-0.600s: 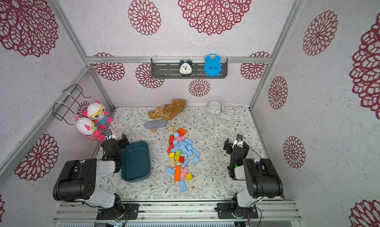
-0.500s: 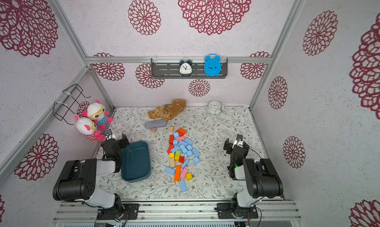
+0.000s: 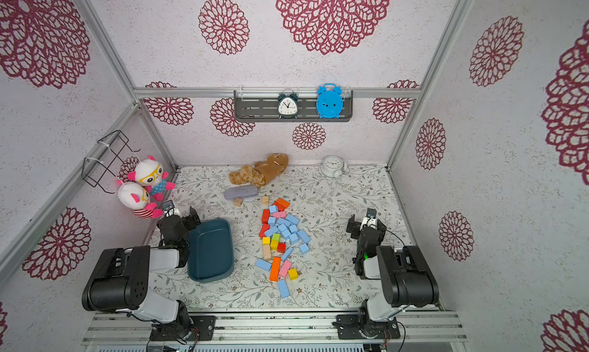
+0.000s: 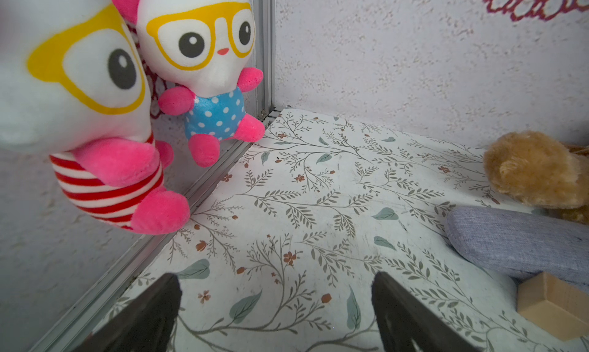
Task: Pick out the blue building blocks
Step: Move the storage box to the center of the board.
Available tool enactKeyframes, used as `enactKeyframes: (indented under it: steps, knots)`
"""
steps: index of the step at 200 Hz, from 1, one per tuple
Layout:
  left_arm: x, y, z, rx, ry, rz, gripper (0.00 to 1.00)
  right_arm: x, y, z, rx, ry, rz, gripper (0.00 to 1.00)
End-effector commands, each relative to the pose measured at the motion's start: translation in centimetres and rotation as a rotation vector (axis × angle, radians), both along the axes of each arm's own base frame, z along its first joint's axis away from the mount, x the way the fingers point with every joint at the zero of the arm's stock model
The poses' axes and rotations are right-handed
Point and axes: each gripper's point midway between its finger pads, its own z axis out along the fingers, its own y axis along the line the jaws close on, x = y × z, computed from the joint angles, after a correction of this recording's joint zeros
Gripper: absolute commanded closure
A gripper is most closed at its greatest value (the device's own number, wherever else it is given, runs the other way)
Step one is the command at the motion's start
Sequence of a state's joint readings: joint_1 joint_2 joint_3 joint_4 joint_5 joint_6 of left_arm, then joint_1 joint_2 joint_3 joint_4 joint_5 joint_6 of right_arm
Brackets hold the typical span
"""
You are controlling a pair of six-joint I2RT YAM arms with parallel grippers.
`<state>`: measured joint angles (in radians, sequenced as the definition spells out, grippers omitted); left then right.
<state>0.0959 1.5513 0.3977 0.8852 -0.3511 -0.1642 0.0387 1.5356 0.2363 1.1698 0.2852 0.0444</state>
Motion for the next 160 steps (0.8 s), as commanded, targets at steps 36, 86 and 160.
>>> enactKeyframes:
  steps: [36,86,160]
  knots:
    - [0.5,-0.1,0.8,0.013,-0.024,-0.005,0.03,0.6,0.0,1.3,-0.011,-0.044,-0.005,0.01]
    - [1.5,-1.6,1.8,0.022,0.01,-0.106,0.03,0.9,1.7,2.9,-0.015,-0.01,0.098,0.01]
    - [4.4,-2.7,5.9,0.022,0.329,-0.227,0.03,2.5,8.8,6.3,0.346,0.241,0.357,0.01]
